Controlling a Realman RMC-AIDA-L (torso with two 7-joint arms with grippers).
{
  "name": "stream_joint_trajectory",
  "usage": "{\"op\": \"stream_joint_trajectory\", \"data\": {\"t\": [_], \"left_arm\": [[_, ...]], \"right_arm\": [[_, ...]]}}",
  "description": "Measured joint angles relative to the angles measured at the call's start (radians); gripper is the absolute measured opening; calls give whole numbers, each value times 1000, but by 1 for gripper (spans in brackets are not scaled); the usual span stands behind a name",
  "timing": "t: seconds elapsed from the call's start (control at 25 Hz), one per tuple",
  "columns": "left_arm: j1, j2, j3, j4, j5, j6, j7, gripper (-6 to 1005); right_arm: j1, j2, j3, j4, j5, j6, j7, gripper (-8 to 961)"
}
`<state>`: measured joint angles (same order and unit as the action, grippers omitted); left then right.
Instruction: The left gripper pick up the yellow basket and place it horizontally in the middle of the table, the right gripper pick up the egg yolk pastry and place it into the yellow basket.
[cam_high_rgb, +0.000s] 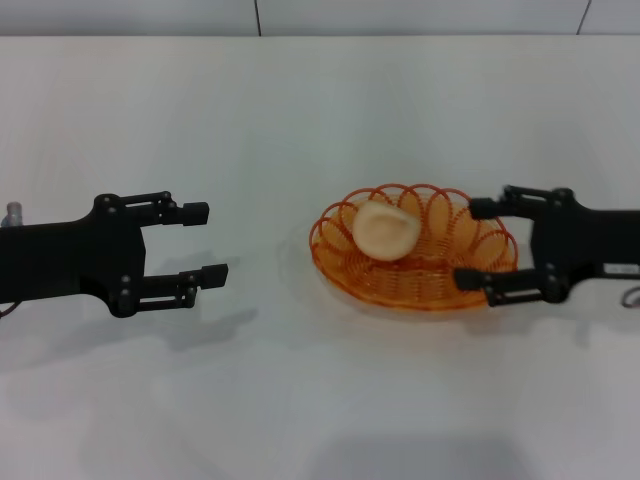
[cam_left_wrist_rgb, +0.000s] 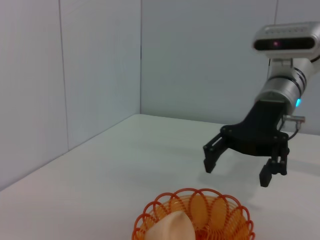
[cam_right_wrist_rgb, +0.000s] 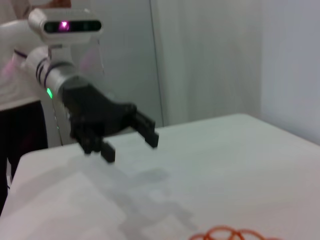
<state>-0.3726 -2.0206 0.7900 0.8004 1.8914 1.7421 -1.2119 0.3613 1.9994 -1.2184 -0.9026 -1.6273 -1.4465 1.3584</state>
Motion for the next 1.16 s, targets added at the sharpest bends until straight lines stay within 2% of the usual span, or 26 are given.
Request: {"op": "stream_joint_trajectory", "data": {"t": [0.28, 0.56, 1.16], "left_arm": [[-2, 3, 1, -1, 0, -1, -7, 713], [-25, 6, 6, -5, 33, 6, -37, 714], [-58, 7, 8, -16, 65, 10, -58, 714]], "right_arm": [[-61, -2, 86, 20, -51, -57, -66, 885], [-67, -11, 172, 108, -53, -136, -141, 885], [-68, -8, 180, 116, -56, -149, -162, 885]]}}
